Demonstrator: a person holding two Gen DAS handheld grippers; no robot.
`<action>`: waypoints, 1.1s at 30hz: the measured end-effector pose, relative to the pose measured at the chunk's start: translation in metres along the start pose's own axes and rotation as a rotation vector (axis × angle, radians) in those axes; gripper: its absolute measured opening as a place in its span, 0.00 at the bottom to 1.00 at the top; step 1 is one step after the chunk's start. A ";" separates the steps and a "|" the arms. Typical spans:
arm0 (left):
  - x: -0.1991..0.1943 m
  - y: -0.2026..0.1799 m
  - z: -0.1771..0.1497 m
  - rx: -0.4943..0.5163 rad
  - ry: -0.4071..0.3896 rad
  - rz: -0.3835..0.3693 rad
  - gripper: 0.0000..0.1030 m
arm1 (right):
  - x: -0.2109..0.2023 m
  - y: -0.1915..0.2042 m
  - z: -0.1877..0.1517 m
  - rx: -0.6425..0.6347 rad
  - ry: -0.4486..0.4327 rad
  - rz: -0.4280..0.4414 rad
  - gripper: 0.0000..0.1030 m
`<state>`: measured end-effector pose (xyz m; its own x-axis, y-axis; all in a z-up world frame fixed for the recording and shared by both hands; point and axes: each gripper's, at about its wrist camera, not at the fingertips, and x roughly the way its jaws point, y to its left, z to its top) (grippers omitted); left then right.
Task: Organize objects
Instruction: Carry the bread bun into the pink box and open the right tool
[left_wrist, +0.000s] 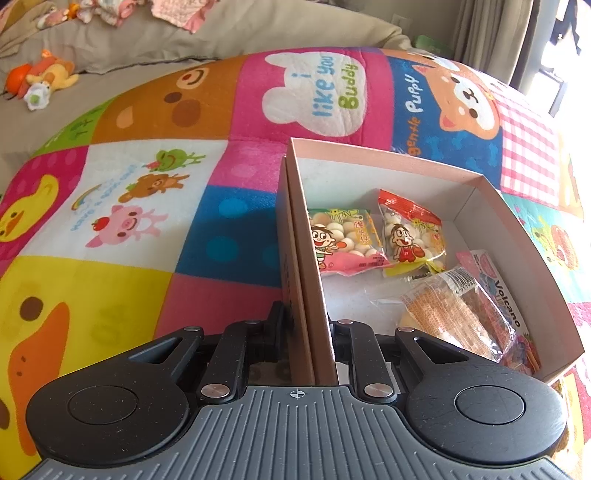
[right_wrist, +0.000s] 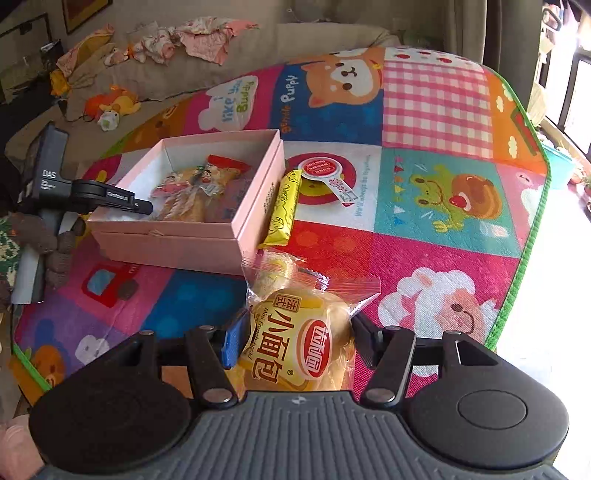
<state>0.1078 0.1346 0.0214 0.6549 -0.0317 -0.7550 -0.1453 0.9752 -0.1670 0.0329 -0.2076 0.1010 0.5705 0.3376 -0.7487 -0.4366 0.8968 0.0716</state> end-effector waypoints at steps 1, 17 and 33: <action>0.000 0.000 0.000 -0.003 0.002 -0.001 0.18 | -0.006 0.006 0.001 -0.013 -0.010 0.017 0.57; 0.000 0.005 -0.002 -0.018 -0.006 -0.031 0.19 | -0.059 0.087 0.058 -0.195 -0.193 0.154 0.57; -0.001 0.006 -0.003 -0.016 -0.017 -0.043 0.19 | 0.057 0.124 0.187 -0.128 -0.255 0.166 0.63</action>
<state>0.1037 0.1400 0.0189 0.6731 -0.0696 -0.7363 -0.1284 0.9695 -0.2090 0.1415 -0.0235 0.1903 0.6333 0.5514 -0.5431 -0.6126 0.7859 0.0837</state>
